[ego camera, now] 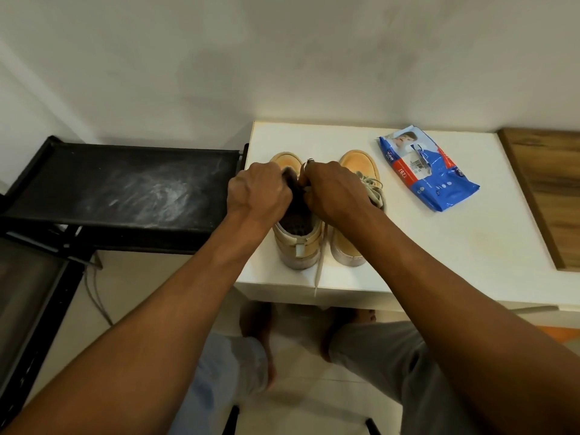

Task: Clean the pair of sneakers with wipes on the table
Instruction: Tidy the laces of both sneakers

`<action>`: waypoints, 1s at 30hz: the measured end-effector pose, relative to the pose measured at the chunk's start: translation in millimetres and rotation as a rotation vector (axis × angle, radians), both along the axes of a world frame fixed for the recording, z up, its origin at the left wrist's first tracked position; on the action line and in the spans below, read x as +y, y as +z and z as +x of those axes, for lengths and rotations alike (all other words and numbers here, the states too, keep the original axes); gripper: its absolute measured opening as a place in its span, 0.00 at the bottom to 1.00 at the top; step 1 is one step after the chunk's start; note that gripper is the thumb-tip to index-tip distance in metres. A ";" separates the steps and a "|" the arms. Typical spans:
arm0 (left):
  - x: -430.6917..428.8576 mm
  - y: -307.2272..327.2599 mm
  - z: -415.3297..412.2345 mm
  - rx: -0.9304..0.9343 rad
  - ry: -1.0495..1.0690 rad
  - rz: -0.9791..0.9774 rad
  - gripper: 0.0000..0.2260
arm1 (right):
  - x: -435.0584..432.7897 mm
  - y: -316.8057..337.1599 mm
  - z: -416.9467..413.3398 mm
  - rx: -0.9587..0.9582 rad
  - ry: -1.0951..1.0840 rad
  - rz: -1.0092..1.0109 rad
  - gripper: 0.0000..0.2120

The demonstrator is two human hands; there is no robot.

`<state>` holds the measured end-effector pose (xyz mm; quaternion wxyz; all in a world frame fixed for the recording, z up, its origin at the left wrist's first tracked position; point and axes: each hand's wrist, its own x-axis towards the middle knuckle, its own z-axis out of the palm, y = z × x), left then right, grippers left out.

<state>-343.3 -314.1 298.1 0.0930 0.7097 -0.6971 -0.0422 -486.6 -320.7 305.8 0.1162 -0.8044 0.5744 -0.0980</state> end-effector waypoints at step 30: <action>-10.6 3.0 26.0 0.304 -0.044 0.264 0.32 | 1.1 -0.8 1.8 -0.031 -0.044 0.008 0.17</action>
